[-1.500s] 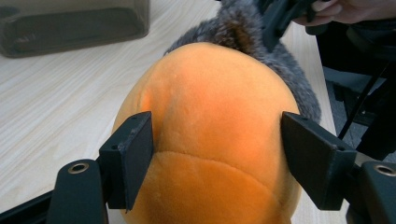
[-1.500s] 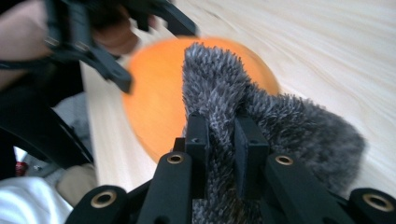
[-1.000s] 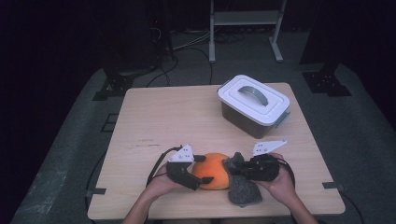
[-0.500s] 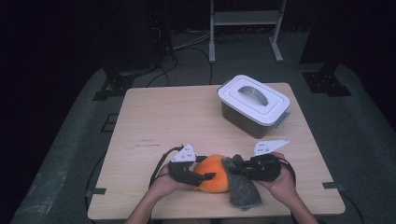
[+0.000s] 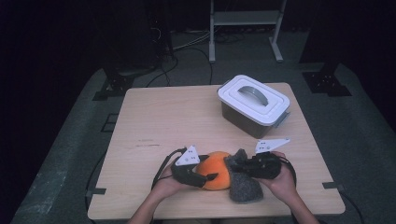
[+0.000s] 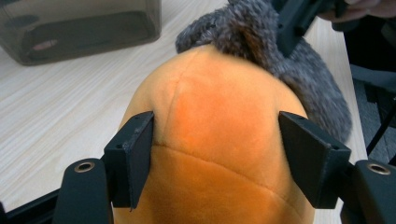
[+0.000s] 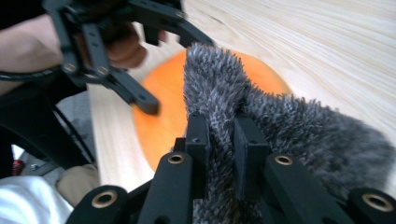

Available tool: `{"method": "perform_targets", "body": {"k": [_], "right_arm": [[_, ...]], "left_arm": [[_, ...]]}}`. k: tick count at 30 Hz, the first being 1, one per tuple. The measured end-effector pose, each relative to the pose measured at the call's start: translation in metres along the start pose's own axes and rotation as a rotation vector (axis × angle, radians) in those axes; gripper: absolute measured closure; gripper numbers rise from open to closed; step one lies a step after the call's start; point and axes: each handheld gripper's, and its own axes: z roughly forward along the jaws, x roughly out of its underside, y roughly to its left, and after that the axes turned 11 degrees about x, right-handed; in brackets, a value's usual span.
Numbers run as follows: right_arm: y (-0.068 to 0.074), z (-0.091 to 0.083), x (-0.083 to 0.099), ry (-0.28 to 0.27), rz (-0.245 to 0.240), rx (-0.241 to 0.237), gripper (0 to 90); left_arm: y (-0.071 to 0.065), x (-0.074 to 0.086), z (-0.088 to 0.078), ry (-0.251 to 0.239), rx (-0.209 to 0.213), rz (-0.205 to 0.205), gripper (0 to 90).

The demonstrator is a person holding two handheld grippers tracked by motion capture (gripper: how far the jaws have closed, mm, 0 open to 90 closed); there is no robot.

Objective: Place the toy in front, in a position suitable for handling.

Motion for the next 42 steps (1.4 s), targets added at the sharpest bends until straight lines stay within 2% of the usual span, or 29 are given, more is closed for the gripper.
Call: {"method": "perform_targets", "body": {"k": [4,6,9,12,14,17,18,20,23,25,28,29,31,32,35,37,39,41,42], "right_arm": [[-0.010,-0.004,0.004,0.031,0.022,0.055,77.4],[-0.011,-0.008,0.002,0.007,0.038,0.063,77.4],[0.001,-0.011,-0.007,-0.064,0.016,0.014,77.0],[0.014,-0.001,-0.010,-0.027,-0.041,0.014,76.7],[0.016,0.003,-0.009,-0.011,-0.046,-0.006,76.7],[0.022,0.004,-0.010,0.000,-0.071,-0.030,76.6],[0.024,0.004,-0.009,0.004,-0.077,-0.038,76.6],[0.026,0.006,-0.009,0.009,-0.088,-0.044,76.6],[0.020,0.004,-0.007,0.016,-0.079,-0.035,76.7],[0.012,0.002,-0.004,0.022,-0.051,-0.028,76.7],[0.004,-0.004,-0.003,0.034,-0.023,0.020,76.7],[0.004,-0.007,-0.004,0.028,-0.021,0.029,76.7],[0.007,-0.011,-0.009,-0.008,-0.011,0.006,76.6],[0.011,-0.012,-0.012,-0.019,-0.020,-0.004,76.4],[0.024,-0.005,-0.015,-0.003,-0.074,-0.011,75.3],[0.025,0.001,-0.013,0.010,-0.089,-0.019,75.7],[0.018,0.000,-0.011,0.011,-0.057,-0.030,76.0],[0.008,-0.002,-0.007,0.027,-0.043,0.007,76.1],[0.003,-0.003,-0.004,0.033,-0.019,0.016,76.3]], "left_arm": [[0.001,0.003,-0.002,0.027,0.025,0.001,28.4],[0.000,0.004,-0.003,0.030,0.024,0.008,28.2],[-0.003,0.002,-0.001,0.047,0.031,0.029,27.4],[-0.004,0.001,-0.002,0.048,0.053,0.028,23.7],[-0.004,-0.001,-0.005,0.054,0.057,0.032,19.8],[-0.002,-0.005,-0.008,0.008,0.055,-0.001,17.7],[-0.002,-0.005,-0.008,0.016,0.057,-0.002,17.8],[-0.003,-0.003,-0.006,0.040,0.052,0.023,22.0],[-0.004,-0.001,-0.005,0.048,0.050,0.039,28.8],[-0.004,-0.002,-0.005,0.050,0.049,0.027,30.7],[-0.007,-0.001,-0.003,0.051,0.047,0.030,32.0],[-0.008,-0.001,-0.003,0.056,0.046,0.042,32.1],[-0.010,-0.002,-0.002,0.061,0.044,0.050,32.1],[-0.011,-0.003,-0.002,0.065,0.043,0.055,31.9],[-0.012,-0.002,-0.002,0.069,0.045,0.060,31.9],[-0.012,-0.002,-0.003,0.071,0.048,0.066,32.2],[-0.011,-0.002,-0.005,0.073,0.050,0.055,32.3],[-0.010,-0.002,-0.006,0.072,0.060,0.053,32.0],[-0.010,-0.001,-0.006,0.070,0.059,0.050,31.9]]}}
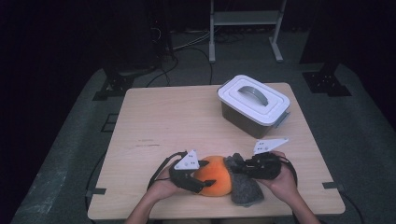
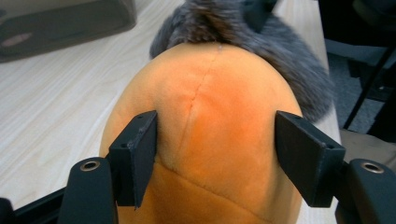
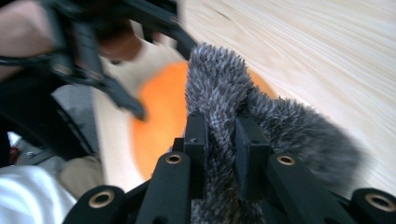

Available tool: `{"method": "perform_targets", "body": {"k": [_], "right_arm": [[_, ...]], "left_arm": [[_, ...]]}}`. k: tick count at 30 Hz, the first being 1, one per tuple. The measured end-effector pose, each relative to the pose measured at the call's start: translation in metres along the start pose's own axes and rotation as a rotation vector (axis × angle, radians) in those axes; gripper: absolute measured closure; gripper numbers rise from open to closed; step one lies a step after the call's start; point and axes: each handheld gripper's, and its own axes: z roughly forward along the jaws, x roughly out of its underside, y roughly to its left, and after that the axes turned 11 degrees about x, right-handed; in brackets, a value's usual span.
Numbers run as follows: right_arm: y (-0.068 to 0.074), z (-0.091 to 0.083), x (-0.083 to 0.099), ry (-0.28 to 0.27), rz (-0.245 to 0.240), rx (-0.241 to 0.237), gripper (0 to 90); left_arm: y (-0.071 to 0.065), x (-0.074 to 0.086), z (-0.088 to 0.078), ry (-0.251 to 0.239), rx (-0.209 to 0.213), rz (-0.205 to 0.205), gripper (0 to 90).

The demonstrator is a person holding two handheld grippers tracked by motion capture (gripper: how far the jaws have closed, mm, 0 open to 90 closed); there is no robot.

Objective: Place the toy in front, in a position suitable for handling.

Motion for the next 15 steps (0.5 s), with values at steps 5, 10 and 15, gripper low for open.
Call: {"method": "perform_targets", "body": {"k": [5,10,15], "right_arm": [[0.004,-0.011,-0.005,-0.052,0.006,-0.013,76.2],[0.026,-0.004,-0.013,-0.055,-0.064,-0.055,76.2],[0.032,0.000,-0.016,-0.051,-0.078,-0.061,76.3]], "left_arm": [[-0.001,-0.001,0.002,-0.002,-0.015,-0.008,31.4],[-0.001,-0.001,0.005,-0.016,-0.031,-0.016,29.7],[-0.006,-0.006,0.009,-0.019,-0.035,-0.006,26.9]]}}
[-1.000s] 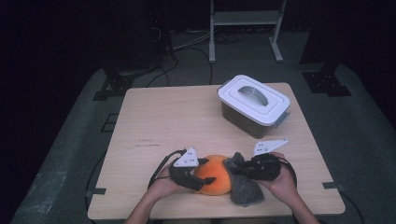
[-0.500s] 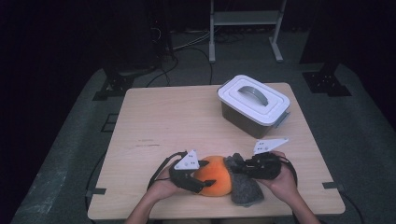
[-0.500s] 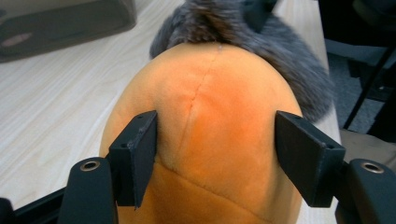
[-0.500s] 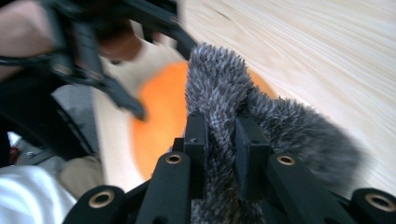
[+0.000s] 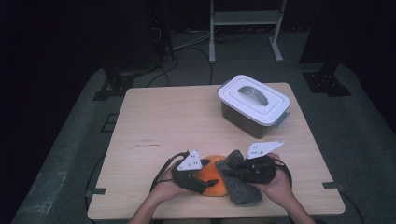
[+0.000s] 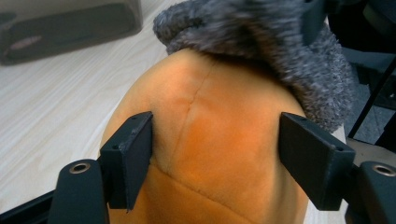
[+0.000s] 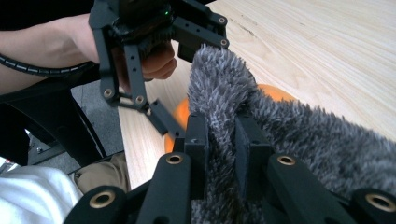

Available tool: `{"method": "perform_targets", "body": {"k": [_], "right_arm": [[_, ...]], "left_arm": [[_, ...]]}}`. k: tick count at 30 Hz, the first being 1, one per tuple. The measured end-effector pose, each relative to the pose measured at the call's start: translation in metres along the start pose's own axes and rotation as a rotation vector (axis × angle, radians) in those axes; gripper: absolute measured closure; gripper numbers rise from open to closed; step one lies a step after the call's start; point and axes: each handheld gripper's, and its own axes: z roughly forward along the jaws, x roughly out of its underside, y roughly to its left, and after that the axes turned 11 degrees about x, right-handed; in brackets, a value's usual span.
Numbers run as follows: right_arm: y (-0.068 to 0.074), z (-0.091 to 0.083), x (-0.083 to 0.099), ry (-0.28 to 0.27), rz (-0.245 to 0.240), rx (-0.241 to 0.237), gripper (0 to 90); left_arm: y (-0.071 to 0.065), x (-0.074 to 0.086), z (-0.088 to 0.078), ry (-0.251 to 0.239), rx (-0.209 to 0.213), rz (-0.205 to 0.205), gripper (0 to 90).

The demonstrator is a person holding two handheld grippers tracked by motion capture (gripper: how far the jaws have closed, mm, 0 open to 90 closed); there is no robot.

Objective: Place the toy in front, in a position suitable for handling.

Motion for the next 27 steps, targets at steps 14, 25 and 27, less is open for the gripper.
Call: {"method": "perform_targets", "body": {"k": [14,25,27], "right_arm": [[-0.025,-0.006,0.013,0.018,0.076,0.069,76.8],[-0.015,0.007,0.015,0.070,0.039,-0.061,76.4],[-0.016,0.006,0.014,0.065,0.043,-0.051,76.8]], "left_arm": [[-0.001,-0.001,-0.001,0.012,0.035,0.023,26.7],[0.012,0.000,0.000,0.015,0.071,-0.044,9.6],[0.011,-0.001,-0.002,0.020,0.063,-0.029,17.9]]}}
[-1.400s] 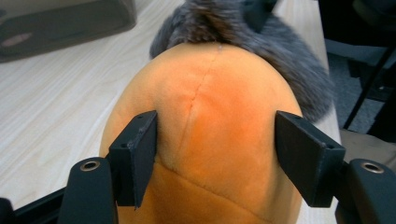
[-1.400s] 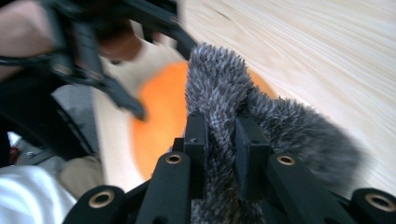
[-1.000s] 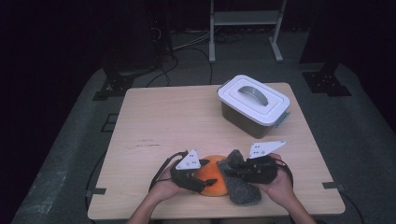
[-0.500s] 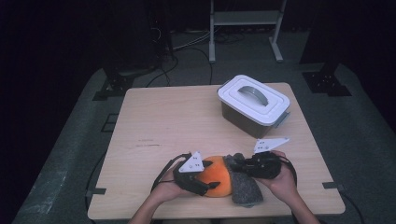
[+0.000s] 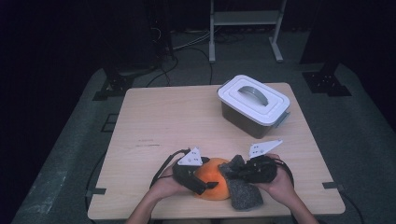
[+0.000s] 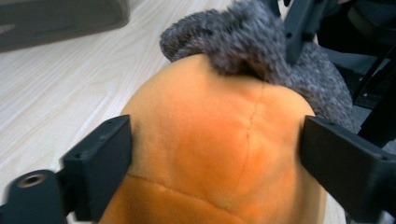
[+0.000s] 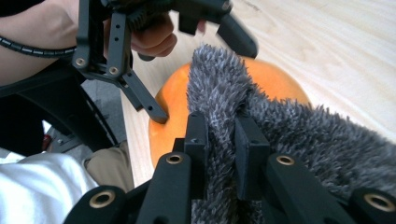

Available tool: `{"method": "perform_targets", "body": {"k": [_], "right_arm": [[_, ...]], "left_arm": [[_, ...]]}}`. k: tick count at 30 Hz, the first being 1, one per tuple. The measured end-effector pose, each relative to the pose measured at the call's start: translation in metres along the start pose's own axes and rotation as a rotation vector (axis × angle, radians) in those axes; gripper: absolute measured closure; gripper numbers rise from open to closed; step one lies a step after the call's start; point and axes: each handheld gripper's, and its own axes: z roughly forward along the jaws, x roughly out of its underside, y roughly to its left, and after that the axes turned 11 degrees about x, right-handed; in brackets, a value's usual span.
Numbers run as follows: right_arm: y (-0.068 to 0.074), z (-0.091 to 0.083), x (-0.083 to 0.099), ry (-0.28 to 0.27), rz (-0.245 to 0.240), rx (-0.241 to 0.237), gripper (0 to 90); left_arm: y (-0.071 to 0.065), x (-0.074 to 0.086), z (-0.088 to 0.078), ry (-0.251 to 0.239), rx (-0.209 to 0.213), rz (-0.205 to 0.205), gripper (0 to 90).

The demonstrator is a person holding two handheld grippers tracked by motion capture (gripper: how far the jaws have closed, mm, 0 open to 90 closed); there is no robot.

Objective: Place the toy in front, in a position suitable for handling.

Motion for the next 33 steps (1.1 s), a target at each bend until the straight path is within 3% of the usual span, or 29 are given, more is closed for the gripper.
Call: {"method": "perform_targets", "body": {"k": [3,5,6,8,14,16,18,20,23,25,27,31,33], "right_arm": [[0.004,-0.007,-0.007,-0.063,-0.010,0.036,77.4],[0.007,-0.009,-0.012,-0.080,-0.020,0.057,77.3],[0.007,-0.009,-0.012,-0.082,-0.023,0.068,77.3],[0.002,-0.009,-0.010,-0.083,-0.007,0.084,77.3],[-0.021,-0.005,0.005,-0.023,0.070,0.084,77.4],[-0.023,-0.007,0.006,-0.016,0.079,0.109,77.3],[-0.021,-0.011,0.003,-0.046,0.095,0.102,77.4],[-0.012,-0.013,-0.003,-0.080,0.079,0.077,77.3],[-0.002,-0.004,-0.005,-0.047,0.027,0.068,77.0],[-0.003,0.000,-0.002,-0.038,0.043,0.041,77.0],[-0.002,0.001,-0.001,-0.033,0.039,0.028,76.8],[0.001,0.001,-0.001,-0.024,0.023,0.032,76.8],[-0.003,-0.002,0.000,-0.026,0.038,0.037,77.0]], "left_arm": [[-0.004,-0.001,0.001,-0.013,-0.041,0.048,33.9],[-0.008,-0.006,0.000,-0.027,-0.105,0.091,41.4],[-0.010,-0.009,-0.001,-0.033,-0.146,0.120,43.3],[-0.010,-0.010,-0.001,-0.043,-0.187,0.147,45.1],[-0.005,-0.001,-0.002,-0.036,-0.106,0.104,38.4],[-0.005,0.001,-0.003,-0.036,-0.093,0.105,37.3],[-0.006,0.001,-0.002,-0.033,-0.070,0.113,36.7],[-0.008,0.000,-0.001,-0.028,-0.053,0.123,35.4],[-0.008,-0.003,-0.004,-0.019,-0.039,0.123,29.9],[-0.005,-0.006,-0.009,-0.037,-0.063,0.099,22.1],[-0.001,-0.006,-0.010,-0.025,-0.080,0.058,17.5],[-0.003,-0.001,-0.007,-0.015,-0.059,0.074,30.4],[-0.005,-0.001,-0.007,-0.006,-0.054,0.086,34.1]]}}
